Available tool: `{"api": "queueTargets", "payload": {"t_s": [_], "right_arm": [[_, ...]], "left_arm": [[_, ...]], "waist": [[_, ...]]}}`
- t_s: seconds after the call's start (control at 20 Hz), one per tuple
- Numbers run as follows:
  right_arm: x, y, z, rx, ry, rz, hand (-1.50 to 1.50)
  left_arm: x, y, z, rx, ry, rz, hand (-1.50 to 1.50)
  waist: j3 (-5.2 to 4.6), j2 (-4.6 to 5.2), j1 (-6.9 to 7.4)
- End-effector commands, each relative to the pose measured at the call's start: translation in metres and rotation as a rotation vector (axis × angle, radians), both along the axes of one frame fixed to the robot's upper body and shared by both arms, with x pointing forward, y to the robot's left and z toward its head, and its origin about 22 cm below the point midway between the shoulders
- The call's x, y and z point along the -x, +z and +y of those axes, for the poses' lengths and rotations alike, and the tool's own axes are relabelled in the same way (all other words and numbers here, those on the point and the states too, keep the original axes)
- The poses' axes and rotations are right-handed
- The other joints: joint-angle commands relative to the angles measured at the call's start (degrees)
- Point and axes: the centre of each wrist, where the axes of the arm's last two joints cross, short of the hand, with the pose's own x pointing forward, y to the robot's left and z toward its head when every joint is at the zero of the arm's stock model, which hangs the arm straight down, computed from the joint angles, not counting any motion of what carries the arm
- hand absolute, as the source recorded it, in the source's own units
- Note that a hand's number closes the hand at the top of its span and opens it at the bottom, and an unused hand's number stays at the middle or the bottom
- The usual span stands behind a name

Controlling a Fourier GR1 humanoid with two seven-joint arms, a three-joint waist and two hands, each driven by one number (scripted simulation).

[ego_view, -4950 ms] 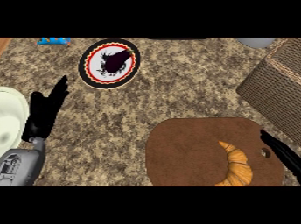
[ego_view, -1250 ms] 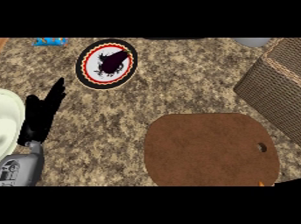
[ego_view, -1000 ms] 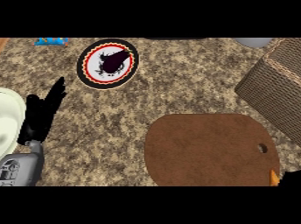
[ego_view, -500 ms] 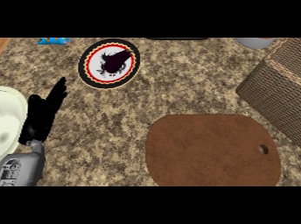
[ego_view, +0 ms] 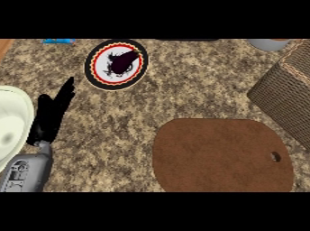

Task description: Pick the croissant from the cutting board and place it in the basket

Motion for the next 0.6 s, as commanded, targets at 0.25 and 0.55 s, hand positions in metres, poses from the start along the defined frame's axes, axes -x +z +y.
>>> {"api": "queueTargets", "payload": {"t_s": [0.25, 0.55], "right_arm": [[-0.055, 0.007, -0.067, 0.026, -0.015, 0.023, 1.50], [-0.078, -0.021, -0.105, 0.005, 0.059, 0.053, 1.50]], "left_arm": [[0.010, -0.012, -0.007, 0.016, -0.013, 0.014, 0.00], [-0.006, -0.005, 0.010, 0.020, 0.001, -0.022, 0.00]], "waist": [[0.18, 0.03, -0.04], [0.18, 0.13, -0.14]]}}
